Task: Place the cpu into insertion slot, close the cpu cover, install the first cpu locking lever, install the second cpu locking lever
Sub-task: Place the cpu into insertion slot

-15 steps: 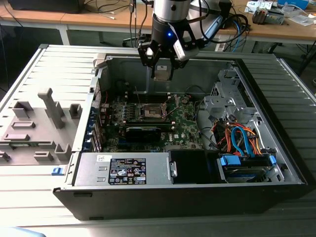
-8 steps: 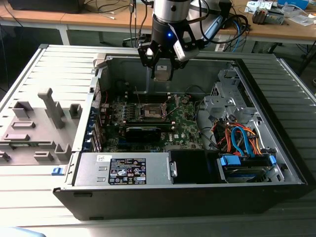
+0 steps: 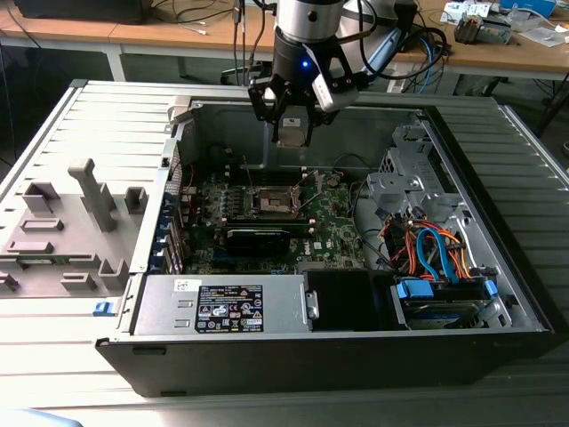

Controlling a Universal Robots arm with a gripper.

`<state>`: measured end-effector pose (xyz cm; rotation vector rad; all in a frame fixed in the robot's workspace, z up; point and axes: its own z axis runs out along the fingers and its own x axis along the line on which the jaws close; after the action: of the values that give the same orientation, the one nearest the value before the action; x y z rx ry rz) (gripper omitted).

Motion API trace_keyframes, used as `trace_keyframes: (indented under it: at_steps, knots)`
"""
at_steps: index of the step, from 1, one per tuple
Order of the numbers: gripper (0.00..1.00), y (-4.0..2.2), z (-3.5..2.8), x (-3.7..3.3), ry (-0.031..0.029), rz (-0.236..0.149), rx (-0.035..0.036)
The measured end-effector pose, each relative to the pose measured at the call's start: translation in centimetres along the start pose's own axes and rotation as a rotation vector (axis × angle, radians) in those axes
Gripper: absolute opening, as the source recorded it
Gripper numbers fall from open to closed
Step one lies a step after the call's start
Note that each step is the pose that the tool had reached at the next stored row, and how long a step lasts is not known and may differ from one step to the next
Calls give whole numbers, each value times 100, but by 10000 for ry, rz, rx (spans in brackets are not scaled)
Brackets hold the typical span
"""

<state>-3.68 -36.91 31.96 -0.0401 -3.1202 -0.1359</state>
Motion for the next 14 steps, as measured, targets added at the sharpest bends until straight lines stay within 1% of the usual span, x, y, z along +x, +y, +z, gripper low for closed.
trace_keyframes:
  at_steps: [9, 14]
  knots:
    - [55, -19, 8, 1, 0, 0, 1]
    - [55, -67, 18, 6, 0, 0, 0]
